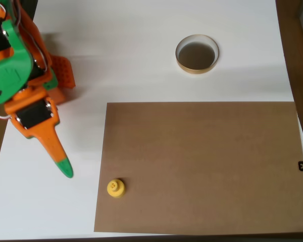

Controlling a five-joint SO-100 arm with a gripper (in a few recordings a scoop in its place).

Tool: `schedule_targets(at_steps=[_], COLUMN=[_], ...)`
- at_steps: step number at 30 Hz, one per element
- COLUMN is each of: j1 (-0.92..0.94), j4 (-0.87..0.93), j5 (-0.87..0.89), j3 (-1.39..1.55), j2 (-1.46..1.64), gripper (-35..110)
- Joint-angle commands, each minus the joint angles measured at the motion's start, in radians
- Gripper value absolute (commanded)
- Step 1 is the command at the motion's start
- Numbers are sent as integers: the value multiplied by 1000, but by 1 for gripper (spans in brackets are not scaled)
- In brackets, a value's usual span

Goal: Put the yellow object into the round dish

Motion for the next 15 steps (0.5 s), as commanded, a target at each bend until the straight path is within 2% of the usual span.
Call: schedule_targets(at_steps=[1, 15], j1=[-17, -89], j4=[5, 43], j5=[2, 31], j3=[-115, -299], j2=[-97, -426], gripper=[33, 33])
